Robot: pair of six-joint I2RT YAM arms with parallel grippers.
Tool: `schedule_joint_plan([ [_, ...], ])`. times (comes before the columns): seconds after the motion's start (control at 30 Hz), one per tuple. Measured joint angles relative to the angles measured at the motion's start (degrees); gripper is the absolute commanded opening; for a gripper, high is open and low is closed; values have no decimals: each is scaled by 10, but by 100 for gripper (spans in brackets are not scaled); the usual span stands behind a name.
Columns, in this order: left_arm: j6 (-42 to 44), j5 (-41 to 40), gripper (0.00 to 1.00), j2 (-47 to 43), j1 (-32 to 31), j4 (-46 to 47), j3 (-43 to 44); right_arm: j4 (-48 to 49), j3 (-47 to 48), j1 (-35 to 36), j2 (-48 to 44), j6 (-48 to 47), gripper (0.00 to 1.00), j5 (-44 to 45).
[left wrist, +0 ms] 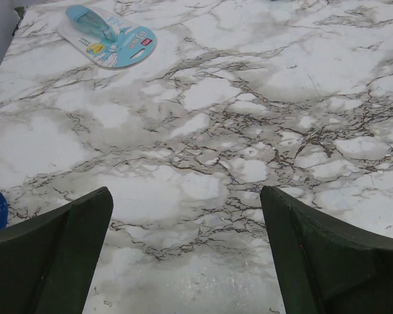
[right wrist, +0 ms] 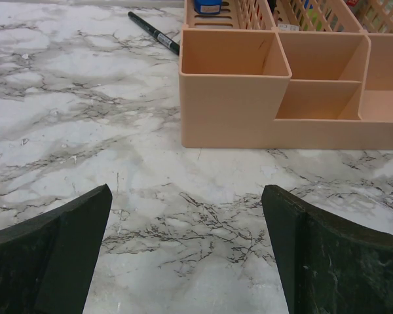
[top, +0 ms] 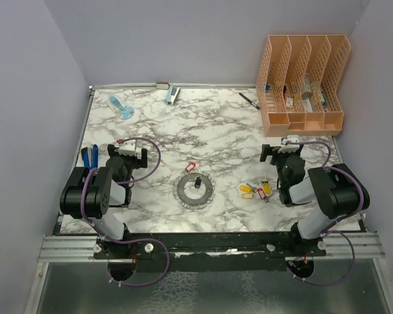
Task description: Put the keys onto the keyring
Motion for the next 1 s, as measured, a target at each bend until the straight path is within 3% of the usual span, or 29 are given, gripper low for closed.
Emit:
schedule_joint_plan([
  [1.0,3,24,98,-13,0,11,-7,2,0,0,0,0,99,0],
])
